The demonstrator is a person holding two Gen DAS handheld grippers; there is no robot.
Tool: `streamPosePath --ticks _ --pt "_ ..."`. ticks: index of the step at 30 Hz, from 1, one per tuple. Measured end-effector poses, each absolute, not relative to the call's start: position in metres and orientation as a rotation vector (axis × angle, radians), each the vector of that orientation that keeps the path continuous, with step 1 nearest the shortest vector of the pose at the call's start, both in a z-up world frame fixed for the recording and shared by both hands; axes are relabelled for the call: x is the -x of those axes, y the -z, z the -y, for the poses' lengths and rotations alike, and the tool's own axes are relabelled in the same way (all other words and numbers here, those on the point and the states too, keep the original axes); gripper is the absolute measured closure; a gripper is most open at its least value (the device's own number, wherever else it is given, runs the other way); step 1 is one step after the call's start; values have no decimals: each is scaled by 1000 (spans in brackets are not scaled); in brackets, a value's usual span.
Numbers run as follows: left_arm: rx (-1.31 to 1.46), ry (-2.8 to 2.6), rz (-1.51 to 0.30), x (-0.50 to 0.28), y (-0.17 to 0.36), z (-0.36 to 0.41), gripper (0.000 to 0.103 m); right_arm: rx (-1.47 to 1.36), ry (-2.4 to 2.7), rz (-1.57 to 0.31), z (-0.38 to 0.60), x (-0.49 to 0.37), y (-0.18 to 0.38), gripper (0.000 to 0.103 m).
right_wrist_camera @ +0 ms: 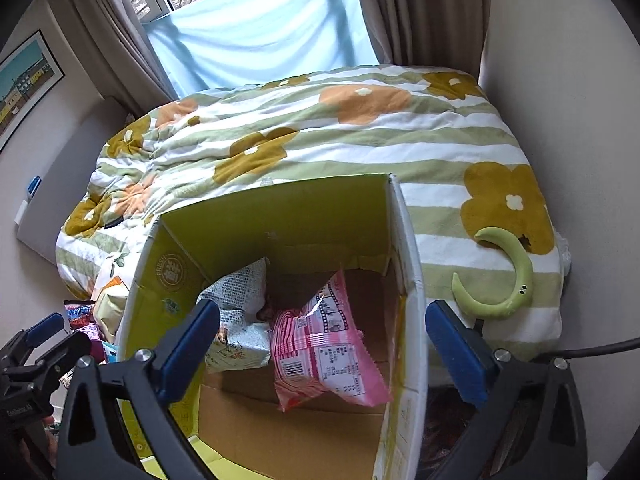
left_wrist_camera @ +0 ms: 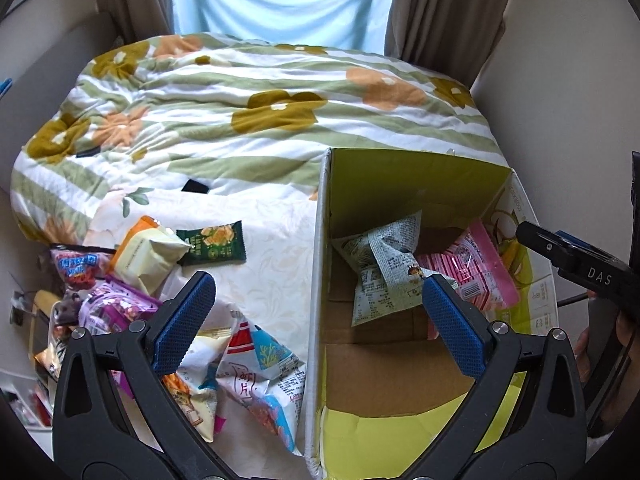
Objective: Organize snacks
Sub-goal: 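Withdraw both tools from the box back toward the snack tray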
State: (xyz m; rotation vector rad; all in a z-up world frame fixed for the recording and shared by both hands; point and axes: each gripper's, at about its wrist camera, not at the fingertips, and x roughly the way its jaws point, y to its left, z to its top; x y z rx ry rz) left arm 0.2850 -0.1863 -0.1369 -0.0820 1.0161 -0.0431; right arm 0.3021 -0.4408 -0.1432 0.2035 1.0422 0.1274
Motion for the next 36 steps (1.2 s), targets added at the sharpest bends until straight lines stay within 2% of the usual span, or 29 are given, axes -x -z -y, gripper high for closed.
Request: streamPosePath --ticks 13,24,36 --pt "63 54 -898 -226 82 148 1 -207 -165 -953 414 -246 81 1" --pt "37 82 -818 -142 57 48 1 -204 -133 -808 331 -158 36 1" --pt "36 81 -841 -75 70 -84 1 -265 -151 -818 221 -85 56 1"
